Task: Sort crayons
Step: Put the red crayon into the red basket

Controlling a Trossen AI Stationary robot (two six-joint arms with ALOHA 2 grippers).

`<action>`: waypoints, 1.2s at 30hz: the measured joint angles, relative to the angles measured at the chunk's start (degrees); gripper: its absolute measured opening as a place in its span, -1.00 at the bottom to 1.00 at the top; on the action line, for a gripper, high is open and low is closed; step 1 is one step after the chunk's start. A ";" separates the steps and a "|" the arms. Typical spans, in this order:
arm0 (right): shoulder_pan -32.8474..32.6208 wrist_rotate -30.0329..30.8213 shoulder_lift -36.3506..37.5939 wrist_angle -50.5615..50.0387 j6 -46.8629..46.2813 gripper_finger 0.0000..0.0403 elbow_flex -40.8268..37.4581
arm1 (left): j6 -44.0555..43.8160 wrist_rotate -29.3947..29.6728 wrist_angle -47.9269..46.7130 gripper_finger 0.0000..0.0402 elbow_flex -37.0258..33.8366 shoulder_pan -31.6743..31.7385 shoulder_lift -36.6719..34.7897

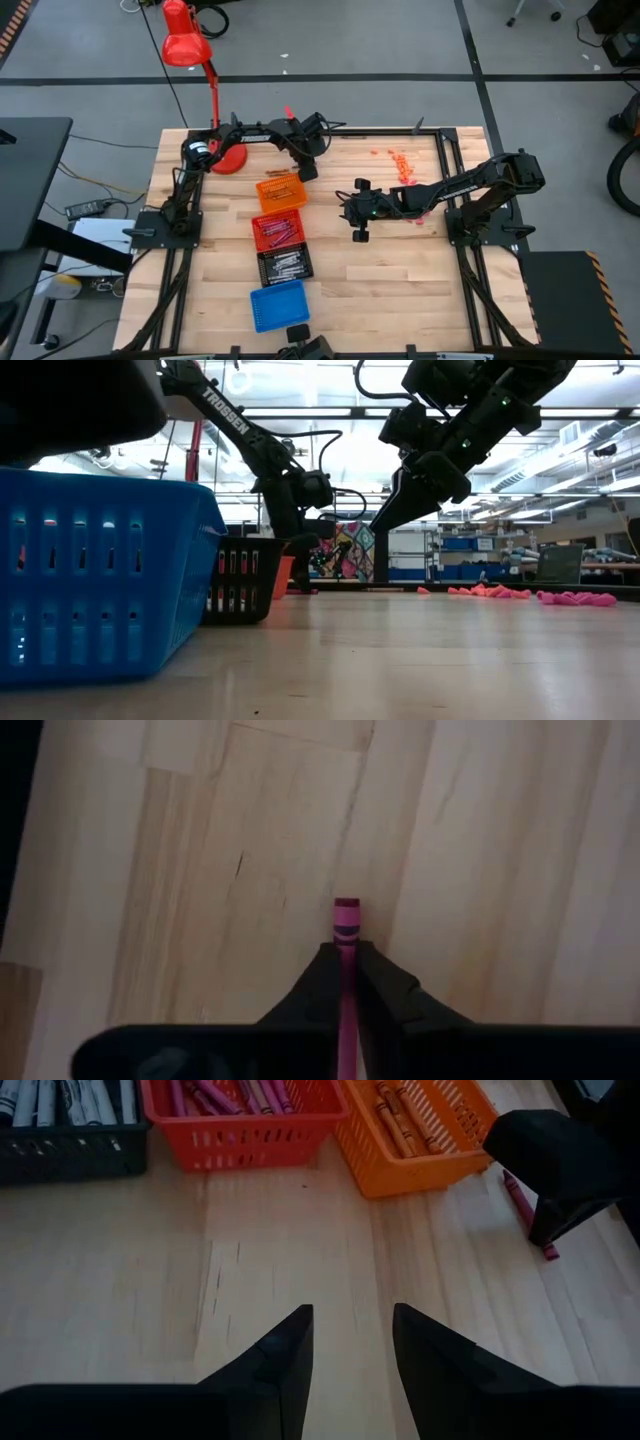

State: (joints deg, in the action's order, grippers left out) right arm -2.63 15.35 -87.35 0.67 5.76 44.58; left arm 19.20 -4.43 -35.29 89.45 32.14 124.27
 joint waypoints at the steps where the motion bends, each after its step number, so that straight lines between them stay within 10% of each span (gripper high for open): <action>1: 0.02 0.00 0.00 -0.06 0.00 -0.29 0.00 | 0.00 0.00 0.00 -0.91 0.03 0.00 0.02; 16: 0.00 0.39 0.00 -2.16 -0.20 -0.29 0.00 | 0.00 -0.52 -7.76 -0.85 8.57 -2.11 -0.55; 36: -0.14 3.04 0.00 -7.53 -1.76 -0.29 0.00 | -9.62 -0.76 -28.10 -0.84 5.35 -17.47 -19.65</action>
State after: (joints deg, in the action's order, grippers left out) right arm -2.77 18.39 -87.35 -6.86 4.00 44.58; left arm 9.58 -5.19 -63.39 94.79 14.67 104.62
